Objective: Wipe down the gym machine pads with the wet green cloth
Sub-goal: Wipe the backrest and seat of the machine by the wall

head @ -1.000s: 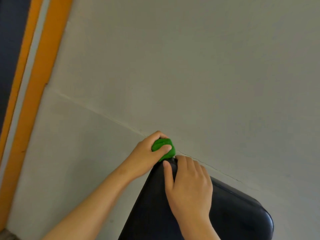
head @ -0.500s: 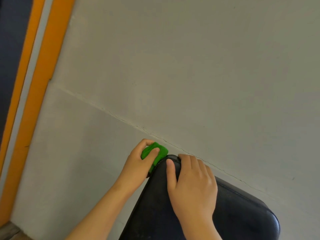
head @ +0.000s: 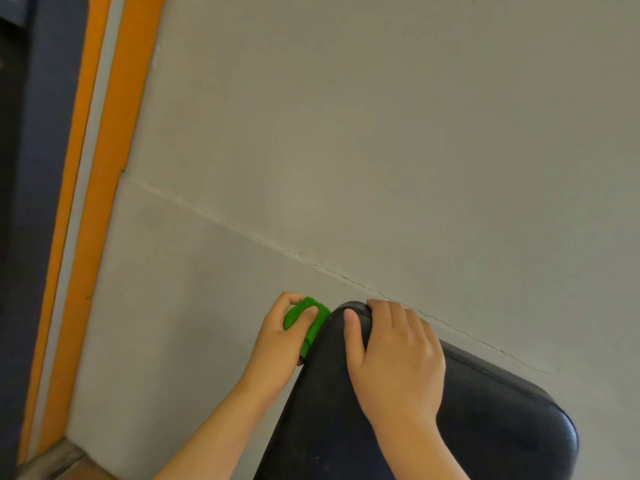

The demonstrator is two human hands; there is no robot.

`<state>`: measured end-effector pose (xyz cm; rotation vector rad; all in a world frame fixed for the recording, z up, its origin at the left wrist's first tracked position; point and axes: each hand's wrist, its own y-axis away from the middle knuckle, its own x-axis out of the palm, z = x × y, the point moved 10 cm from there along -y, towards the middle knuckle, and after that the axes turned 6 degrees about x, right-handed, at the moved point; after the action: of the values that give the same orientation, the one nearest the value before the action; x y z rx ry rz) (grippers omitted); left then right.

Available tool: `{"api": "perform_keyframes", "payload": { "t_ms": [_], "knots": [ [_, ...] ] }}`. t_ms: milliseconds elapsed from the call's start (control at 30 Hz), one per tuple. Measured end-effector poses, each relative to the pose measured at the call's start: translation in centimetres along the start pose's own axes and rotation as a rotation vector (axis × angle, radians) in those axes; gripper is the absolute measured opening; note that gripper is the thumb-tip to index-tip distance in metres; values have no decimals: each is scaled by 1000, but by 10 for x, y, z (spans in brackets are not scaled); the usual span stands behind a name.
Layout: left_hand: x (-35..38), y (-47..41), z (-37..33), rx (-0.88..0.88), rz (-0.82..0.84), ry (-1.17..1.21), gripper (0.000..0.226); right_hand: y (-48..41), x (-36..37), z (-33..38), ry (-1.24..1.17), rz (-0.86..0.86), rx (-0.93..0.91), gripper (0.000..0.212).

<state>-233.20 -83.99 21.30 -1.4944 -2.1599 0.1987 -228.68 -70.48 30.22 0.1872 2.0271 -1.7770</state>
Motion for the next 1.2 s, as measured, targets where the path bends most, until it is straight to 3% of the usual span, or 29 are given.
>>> {"api": "perform_keyframes", "payload": {
  "t_ms": [200,467,733,1000,1200],
  "knots": [
    [27,-35,-27,133,59,-94,5,1,1,-1,7,-2,-6,50],
    [4,-4,15,25,-27,39,10,1,0,-1,-8,-9,1,51],
    [-13,29,48,-92,4,8,17,2,0,-2,-12,-32,-5,50],
    [2,-5,9,2,-54,21,16,1,0,-1,-14,-40,-8,49],
    [-6,9,33,-35,-34,39,16,1,-1,-1,-18,-51,-9,48]
  ]
}}
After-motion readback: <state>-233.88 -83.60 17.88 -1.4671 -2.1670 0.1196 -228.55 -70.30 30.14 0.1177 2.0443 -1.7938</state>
